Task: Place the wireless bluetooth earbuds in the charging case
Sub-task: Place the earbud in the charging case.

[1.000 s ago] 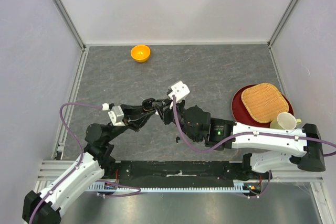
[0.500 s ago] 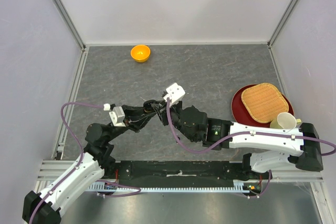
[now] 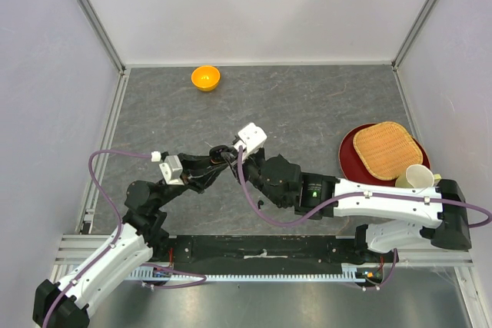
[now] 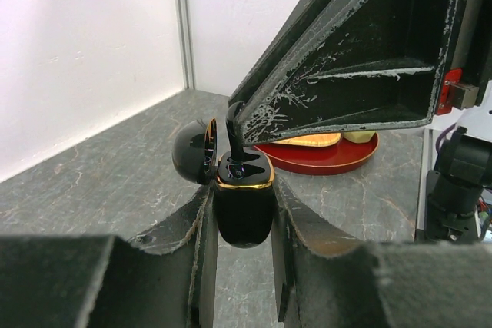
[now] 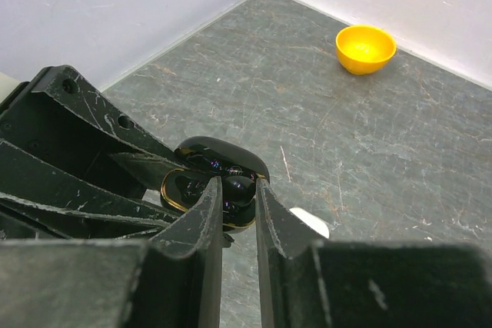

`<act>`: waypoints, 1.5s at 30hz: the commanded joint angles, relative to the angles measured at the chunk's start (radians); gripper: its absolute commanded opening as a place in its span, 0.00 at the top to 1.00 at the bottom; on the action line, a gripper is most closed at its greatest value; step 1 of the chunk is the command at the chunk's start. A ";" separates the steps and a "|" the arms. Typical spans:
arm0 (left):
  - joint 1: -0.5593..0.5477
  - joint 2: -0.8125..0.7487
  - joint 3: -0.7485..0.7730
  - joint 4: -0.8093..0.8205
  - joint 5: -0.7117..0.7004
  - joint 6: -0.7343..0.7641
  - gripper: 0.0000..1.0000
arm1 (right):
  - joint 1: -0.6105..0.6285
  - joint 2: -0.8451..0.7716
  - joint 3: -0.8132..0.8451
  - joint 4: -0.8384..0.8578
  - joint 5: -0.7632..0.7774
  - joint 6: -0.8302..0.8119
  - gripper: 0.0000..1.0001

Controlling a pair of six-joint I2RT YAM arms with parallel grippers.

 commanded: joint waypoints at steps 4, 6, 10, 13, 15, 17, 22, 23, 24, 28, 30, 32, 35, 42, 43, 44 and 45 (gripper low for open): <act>0.003 -0.009 0.007 0.074 -0.093 0.002 0.98 | 0.008 0.036 0.066 -0.059 -0.018 -0.021 1.00; 0.003 -0.009 0.007 0.076 -0.103 0.002 0.98 | 0.010 0.037 0.073 -0.065 -0.016 -0.019 0.99; 0.003 -0.012 0.004 0.081 -0.110 0.002 0.98 | 0.010 0.040 0.082 -0.086 -0.012 -0.013 0.98; 0.003 -0.010 0.002 0.082 -0.107 0.001 0.98 | 0.010 0.039 0.086 -0.092 -0.012 -0.001 0.91; 0.003 -0.009 0.002 0.082 -0.103 0.002 0.98 | 0.010 0.040 0.097 -0.100 -0.013 0.021 0.73; 0.003 -0.007 0.002 0.084 -0.095 0.004 0.98 | 0.010 0.039 0.106 -0.100 -0.019 0.047 0.60; 0.003 -0.001 0.004 0.084 -0.083 0.013 0.98 | 0.008 0.007 0.112 -0.080 0.025 0.143 0.25; 0.003 0.000 0.004 0.079 -0.080 0.015 0.98 | 0.005 -0.012 0.116 -0.077 0.028 0.159 0.18; 0.003 -0.001 0.004 0.079 -0.078 0.016 0.98 | 0.002 -0.021 0.114 -0.068 0.030 0.186 0.16; 0.003 -0.009 0.004 0.070 -0.081 0.025 0.98 | -0.062 -0.084 0.106 -0.077 -0.011 0.326 0.04; 0.003 -0.012 0.004 0.065 -0.083 0.030 0.98 | -0.153 -0.130 0.093 -0.100 -0.089 0.451 0.02; 0.004 -0.021 0.005 0.064 -0.086 0.036 0.98 | -0.270 -0.159 0.080 -0.106 -0.255 0.525 0.02; 0.003 -0.024 0.007 0.061 -0.093 0.042 0.98 | -0.387 -0.139 0.109 -0.213 -0.454 0.625 0.02; 0.003 -0.010 0.021 0.087 -0.087 0.051 0.98 | -0.478 -0.044 0.077 -0.174 -0.835 0.737 0.05; 0.003 -0.010 0.021 0.090 -0.087 0.053 0.98 | -0.477 -0.039 0.070 -0.142 -0.861 0.752 0.06; 0.003 -0.006 0.022 0.093 -0.087 0.053 0.98 | -0.477 -0.036 0.060 -0.122 -0.912 0.765 0.06; 0.003 -0.001 0.022 0.102 -0.086 0.053 0.98 | -0.477 -0.027 0.048 -0.115 -0.926 0.772 0.06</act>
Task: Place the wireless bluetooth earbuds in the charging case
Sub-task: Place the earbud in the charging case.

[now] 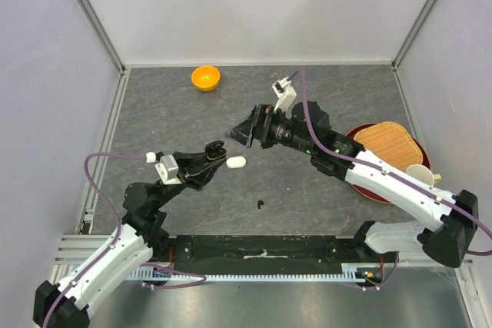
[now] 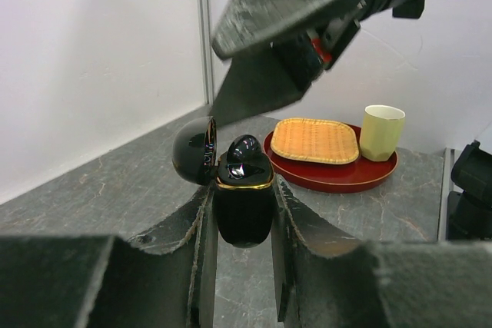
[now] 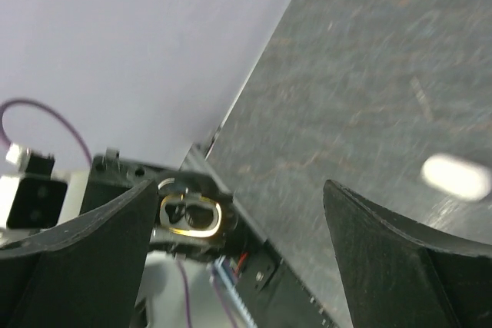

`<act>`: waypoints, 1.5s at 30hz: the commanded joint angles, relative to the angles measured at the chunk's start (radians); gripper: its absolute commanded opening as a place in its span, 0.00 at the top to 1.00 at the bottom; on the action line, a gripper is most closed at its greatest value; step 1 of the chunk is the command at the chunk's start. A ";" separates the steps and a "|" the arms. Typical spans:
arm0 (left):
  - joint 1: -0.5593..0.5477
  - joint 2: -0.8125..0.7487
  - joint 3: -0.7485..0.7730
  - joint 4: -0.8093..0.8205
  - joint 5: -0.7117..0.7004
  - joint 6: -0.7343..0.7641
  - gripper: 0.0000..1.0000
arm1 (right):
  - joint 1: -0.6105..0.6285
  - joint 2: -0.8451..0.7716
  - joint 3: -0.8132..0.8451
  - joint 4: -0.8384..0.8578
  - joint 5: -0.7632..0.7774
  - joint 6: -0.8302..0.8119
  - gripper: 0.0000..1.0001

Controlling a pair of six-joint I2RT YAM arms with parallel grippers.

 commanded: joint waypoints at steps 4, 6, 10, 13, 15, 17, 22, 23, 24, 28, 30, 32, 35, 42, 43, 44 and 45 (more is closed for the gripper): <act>0.003 0.026 0.024 0.091 -0.014 0.045 0.98 | -0.001 0.036 -0.052 0.120 -0.278 0.117 0.07; 0.003 0.035 0.027 0.098 -0.014 0.044 0.98 | -0.002 0.048 -0.072 0.154 -0.312 0.144 0.07; 0.003 0.051 0.033 0.113 -0.011 0.045 0.98 | -0.002 0.073 -0.087 0.227 -0.353 0.180 0.07; 0.003 0.060 0.038 0.119 -0.003 0.042 0.98 | -0.002 0.094 -0.092 0.252 -0.362 0.196 0.08; 0.003 0.063 0.039 0.122 0.004 0.041 0.98 | -0.001 0.108 -0.092 0.261 -0.370 0.204 0.10; 0.003 0.069 0.039 0.124 0.012 0.039 0.98 | -0.002 0.116 -0.093 0.275 -0.376 0.207 0.12; 0.003 0.074 0.042 0.125 0.021 0.044 0.98 | -0.002 0.131 -0.093 0.275 -0.394 0.207 0.17; 0.003 0.075 0.042 0.128 0.021 0.044 0.98 | -0.001 0.136 -0.093 0.274 -0.399 0.209 0.18; 0.003 0.077 0.042 0.128 0.020 0.044 0.98 | -0.002 0.139 -0.095 0.274 -0.401 0.207 0.20; 0.003 0.077 0.041 0.130 0.020 0.044 0.98 | -0.001 0.148 -0.093 0.272 -0.405 0.210 0.25; 0.003 0.075 0.039 0.130 0.020 0.042 0.98 | -0.001 0.152 -0.092 0.274 -0.407 0.213 0.28; 0.003 0.075 0.041 0.130 0.021 0.042 0.98 | 0.001 0.156 -0.090 0.277 -0.413 0.216 0.33; 0.003 0.075 0.039 0.130 0.021 0.042 0.98 | -0.001 0.159 -0.089 0.280 -0.414 0.216 0.38; 0.003 0.078 0.036 0.128 0.026 0.039 0.98 | -0.001 0.163 -0.084 0.277 -0.431 0.212 0.50; 0.003 0.081 0.038 0.128 0.026 0.039 0.98 | -0.001 0.165 -0.083 0.278 -0.442 0.209 0.50; 0.003 0.083 0.038 0.127 0.026 0.038 0.98 | 0.001 0.166 -0.080 0.278 -0.444 0.207 0.51; 0.003 0.084 0.038 0.128 0.026 0.036 0.98 | -0.001 0.168 -0.080 0.277 -0.447 0.204 0.51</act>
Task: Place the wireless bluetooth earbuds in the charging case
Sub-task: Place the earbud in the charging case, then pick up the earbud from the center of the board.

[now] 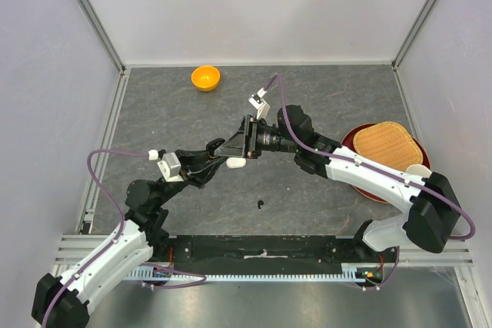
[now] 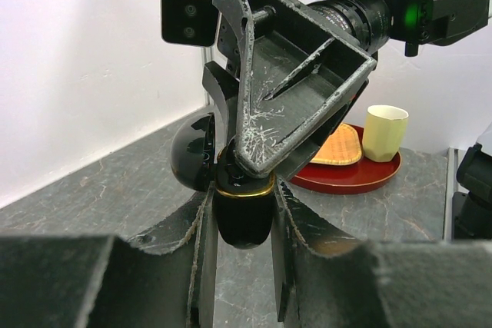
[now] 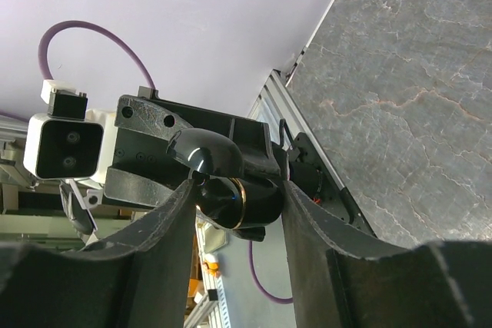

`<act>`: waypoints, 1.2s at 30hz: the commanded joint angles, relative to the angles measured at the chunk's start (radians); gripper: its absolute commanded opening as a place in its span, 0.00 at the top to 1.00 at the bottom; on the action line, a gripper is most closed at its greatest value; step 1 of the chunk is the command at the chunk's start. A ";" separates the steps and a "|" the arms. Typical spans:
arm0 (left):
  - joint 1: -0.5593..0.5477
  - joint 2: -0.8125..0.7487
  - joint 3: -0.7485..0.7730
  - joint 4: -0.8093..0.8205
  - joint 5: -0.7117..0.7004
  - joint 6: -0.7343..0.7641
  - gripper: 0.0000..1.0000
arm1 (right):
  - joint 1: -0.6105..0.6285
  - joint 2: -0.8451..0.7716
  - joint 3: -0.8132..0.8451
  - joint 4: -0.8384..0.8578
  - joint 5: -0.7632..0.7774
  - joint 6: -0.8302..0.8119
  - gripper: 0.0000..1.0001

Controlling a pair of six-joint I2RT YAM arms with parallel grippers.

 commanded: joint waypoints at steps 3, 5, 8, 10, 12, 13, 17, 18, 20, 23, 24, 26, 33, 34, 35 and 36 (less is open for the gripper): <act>0.002 0.011 0.037 0.051 0.014 0.033 0.98 | 0.007 0.016 0.013 0.030 -0.038 -0.018 0.53; 0.002 0.011 0.037 0.050 0.012 0.032 0.98 | 0.007 0.014 0.013 0.030 -0.037 -0.021 0.51; 0.002 0.008 0.037 0.050 0.014 0.033 0.98 | 0.007 0.010 0.015 0.021 -0.023 -0.034 0.43; 0.002 0.005 0.034 0.050 0.009 0.033 0.98 | 0.006 0.000 0.015 0.007 -0.009 -0.049 0.37; 0.002 -0.005 0.028 0.048 0.005 0.037 0.98 | 0.006 -0.007 0.015 -0.004 0.008 -0.060 0.30; 0.002 -0.008 0.026 0.042 0.003 0.038 0.98 | 0.006 -0.018 0.013 -0.005 0.015 -0.066 0.28; 0.004 -0.026 0.015 0.028 -0.012 0.041 0.98 | 0.006 -0.046 0.012 -0.018 0.048 -0.098 0.20; 0.002 -0.031 0.012 0.022 -0.015 0.041 0.98 | 0.006 -0.053 0.012 -0.021 0.072 -0.104 0.18; 0.002 -0.046 0.008 0.002 -0.029 0.047 0.98 | 0.007 -0.084 0.003 -0.027 0.095 -0.118 0.15; 0.002 -0.069 0.000 -0.032 -0.050 0.056 0.98 | 0.007 -0.136 0.000 -0.047 0.132 -0.155 0.12; 0.002 -0.074 -0.003 -0.039 -0.057 0.058 0.98 | 0.006 -0.148 0.004 -0.057 0.135 -0.185 0.11; 0.002 -0.089 -0.003 -0.077 -0.076 0.063 0.98 | 0.007 -0.187 0.010 -0.090 0.155 -0.211 0.10; 0.004 -0.139 0.005 -0.150 -0.126 0.078 0.98 | 0.006 -0.291 -0.020 -0.310 0.437 -0.230 0.07; 0.002 -0.147 0.008 -0.163 -0.135 0.081 0.98 | 0.003 -0.315 -0.049 -0.353 0.495 -0.177 0.02; 0.002 -0.161 0.011 -0.174 -0.136 0.092 0.98 | -0.005 -0.326 -0.063 -0.449 0.646 -0.131 0.02; 0.002 -0.179 0.015 -0.202 -0.139 0.098 0.98 | -0.009 -0.336 -0.081 -0.493 0.699 -0.083 0.02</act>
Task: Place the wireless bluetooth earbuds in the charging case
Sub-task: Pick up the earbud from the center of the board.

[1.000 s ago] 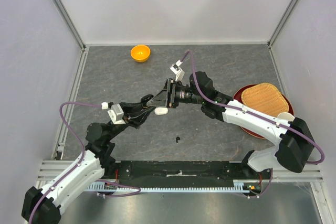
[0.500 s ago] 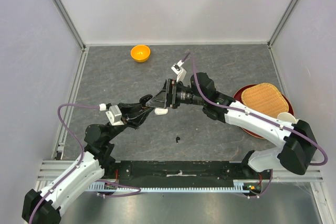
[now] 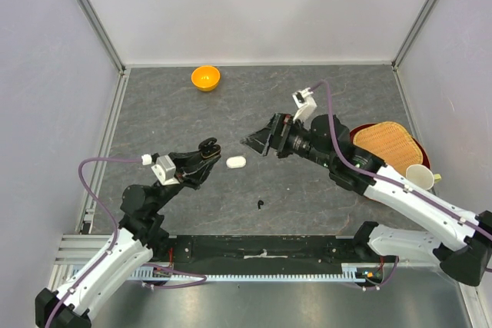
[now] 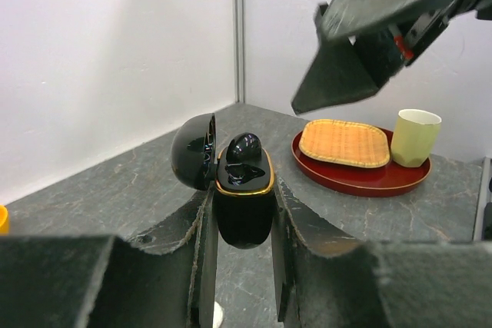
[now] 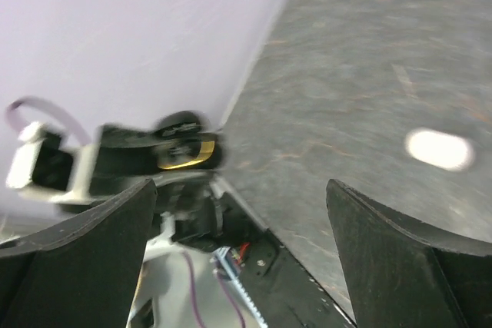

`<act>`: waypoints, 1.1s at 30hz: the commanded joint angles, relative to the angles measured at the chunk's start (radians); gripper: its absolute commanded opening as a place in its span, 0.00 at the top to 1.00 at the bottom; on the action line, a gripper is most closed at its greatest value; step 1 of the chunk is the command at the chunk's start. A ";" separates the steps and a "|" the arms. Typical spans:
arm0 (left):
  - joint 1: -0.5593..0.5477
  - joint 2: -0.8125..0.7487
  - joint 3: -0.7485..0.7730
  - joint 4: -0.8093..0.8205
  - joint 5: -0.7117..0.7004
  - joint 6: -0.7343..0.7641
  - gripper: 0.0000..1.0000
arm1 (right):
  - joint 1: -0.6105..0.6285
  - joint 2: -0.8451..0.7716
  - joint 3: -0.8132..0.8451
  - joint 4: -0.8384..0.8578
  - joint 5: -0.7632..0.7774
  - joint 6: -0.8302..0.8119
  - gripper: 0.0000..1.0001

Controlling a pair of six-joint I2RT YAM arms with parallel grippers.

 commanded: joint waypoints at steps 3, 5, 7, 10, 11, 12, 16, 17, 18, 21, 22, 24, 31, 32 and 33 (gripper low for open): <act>0.001 -0.091 0.028 -0.096 -0.052 0.081 0.98 | -0.029 -0.119 -0.156 -0.316 0.460 0.259 0.02; 0.001 -0.109 0.031 -0.125 -0.055 0.084 0.98 | -0.036 -0.138 -0.222 -0.320 0.495 0.327 0.02; 0.001 -0.132 0.033 -0.145 -0.053 0.084 0.98 | -0.042 -0.129 -0.245 -0.357 0.501 0.358 0.02; 0.001 -0.154 0.038 -0.173 -0.052 0.084 0.98 | -0.042 -0.063 -0.221 -0.426 0.485 0.376 0.02; 0.001 -0.160 0.039 -0.179 -0.050 0.084 0.98 | -0.044 -0.037 -0.208 -0.447 0.472 0.369 0.02; 0.001 -0.164 0.039 -0.185 -0.053 0.084 0.98 | -0.042 0.012 -0.179 -0.472 0.459 0.370 0.02; 0.001 -0.204 0.035 -0.213 -0.061 0.081 0.98 | -0.027 0.137 -0.109 -0.557 0.425 0.376 0.02; 0.001 -0.212 0.033 -0.216 -0.065 0.081 0.98 | -0.021 0.179 -0.081 -0.567 0.425 0.384 0.02; 0.001 -0.217 0.032 -0.217 -0.072 0.081 0.98 | -0.003 0.200 -0.064 -0.590 0.431 0.394 0.02; 0.001 -0.232 0.033 -0.230 -0.078 0.083 0.98 | 0.051 0.264 -0.015 -0.618 0.448 0.436 0.03; 0.001 -0.238 0.033 -0.233 -0.078 0.083 0.98 | 0.066 0.278 -0.006 -0.629 0.489 0.465 0.05; 0.001 -0.244 0.032 -0.236 -0.087 0.081 0.98 | 0.097 0.302 0.003 -0.642 0.514 0.529 0.12; 0.001 -0.250 0.028 -0.236 -0.087 0.067 0.98 | 0.117 0.355 -0.021 -0.590 0.446 0.597 0.16; 0.001 -0.252 0.027 -0.236 -0.090 0.066 0.98 | 0.120 0.374 -0.023 -0.586 0.423 0.602 0.17; 0.001 -0.256 0.028 -0.236 -0.090 0.064 0.98 | 0.122 0.384 -0.026 -0.574 0.409 0.605 0.18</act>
